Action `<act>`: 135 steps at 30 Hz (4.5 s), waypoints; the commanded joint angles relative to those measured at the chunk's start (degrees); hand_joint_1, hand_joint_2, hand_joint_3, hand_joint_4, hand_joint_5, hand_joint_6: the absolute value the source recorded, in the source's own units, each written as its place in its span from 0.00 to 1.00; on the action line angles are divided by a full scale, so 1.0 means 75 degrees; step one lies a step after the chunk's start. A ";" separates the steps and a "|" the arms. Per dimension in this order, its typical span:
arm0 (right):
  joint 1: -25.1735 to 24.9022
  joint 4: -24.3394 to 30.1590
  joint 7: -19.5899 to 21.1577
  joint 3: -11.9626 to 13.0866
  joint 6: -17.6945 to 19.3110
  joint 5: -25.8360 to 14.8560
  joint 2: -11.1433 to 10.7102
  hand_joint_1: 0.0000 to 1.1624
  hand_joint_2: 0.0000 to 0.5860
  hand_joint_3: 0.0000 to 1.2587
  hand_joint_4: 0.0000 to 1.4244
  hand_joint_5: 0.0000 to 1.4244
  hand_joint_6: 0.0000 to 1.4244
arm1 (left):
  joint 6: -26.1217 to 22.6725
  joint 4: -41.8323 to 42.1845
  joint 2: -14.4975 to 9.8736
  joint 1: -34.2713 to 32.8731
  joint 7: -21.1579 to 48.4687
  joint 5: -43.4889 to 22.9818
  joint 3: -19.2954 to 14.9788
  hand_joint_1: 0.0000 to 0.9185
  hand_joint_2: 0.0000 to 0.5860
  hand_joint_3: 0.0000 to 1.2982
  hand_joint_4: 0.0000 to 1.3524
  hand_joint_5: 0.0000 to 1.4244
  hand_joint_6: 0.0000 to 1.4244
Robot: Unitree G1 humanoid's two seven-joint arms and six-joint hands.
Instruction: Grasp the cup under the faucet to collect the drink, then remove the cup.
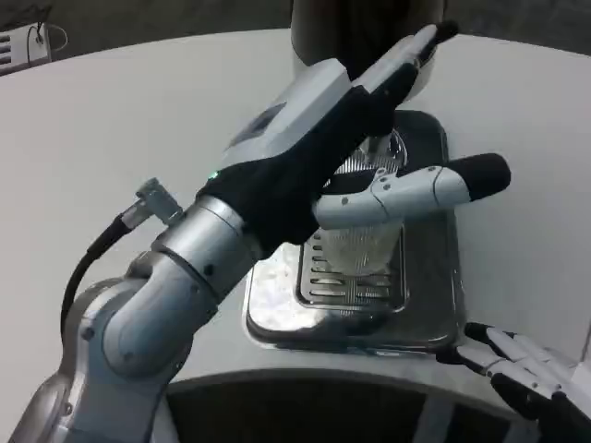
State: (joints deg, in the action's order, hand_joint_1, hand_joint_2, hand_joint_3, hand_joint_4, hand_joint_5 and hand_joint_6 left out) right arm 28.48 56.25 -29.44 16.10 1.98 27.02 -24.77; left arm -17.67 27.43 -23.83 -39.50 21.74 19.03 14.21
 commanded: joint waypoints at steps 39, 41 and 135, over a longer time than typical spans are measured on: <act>-0.3199 -0.3075 0.2230 -0.1174 -0.1139 -0.2105 0.0962 0.66 0.38 0.00 0.02 0.06 0.07 | 0.0194 -0.0349 -0.0465 -0.0661 0.1551 0.0654 0.0248 0.00 0.00 0.01 0.00 0.03 0.12; -0.3321 -0.3160 0.2345 -0.1281 -0.1145 -0.2052 0.1003 0.67 0.38 0.00 0.02 0.06 0.07 | 0.0187 -0.0325 -0.0466 -0.0665 0.1573 0.0659 0.0226 0.00 0.00 0.01 0.00 0.03 0.12; -0.6128 -0.5292 0.3316 -0.2639 -0.1493 -0.1471 0.1944 0.66 0.39 0.00 0.02 0.05 0.06 | 0.0133 0.2578 -0.1840 0.2876 0.1211 0.0094 -0.2875 0.00 0.01 0.00 0.00 0.00 0.11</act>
State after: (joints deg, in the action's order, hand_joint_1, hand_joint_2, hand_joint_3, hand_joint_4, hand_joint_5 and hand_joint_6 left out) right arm -17.51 16.23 -4.87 -3.31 -9.36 16.21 -10.62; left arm -16.06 45.11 -35.86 -20.80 30.22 16.97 -7.32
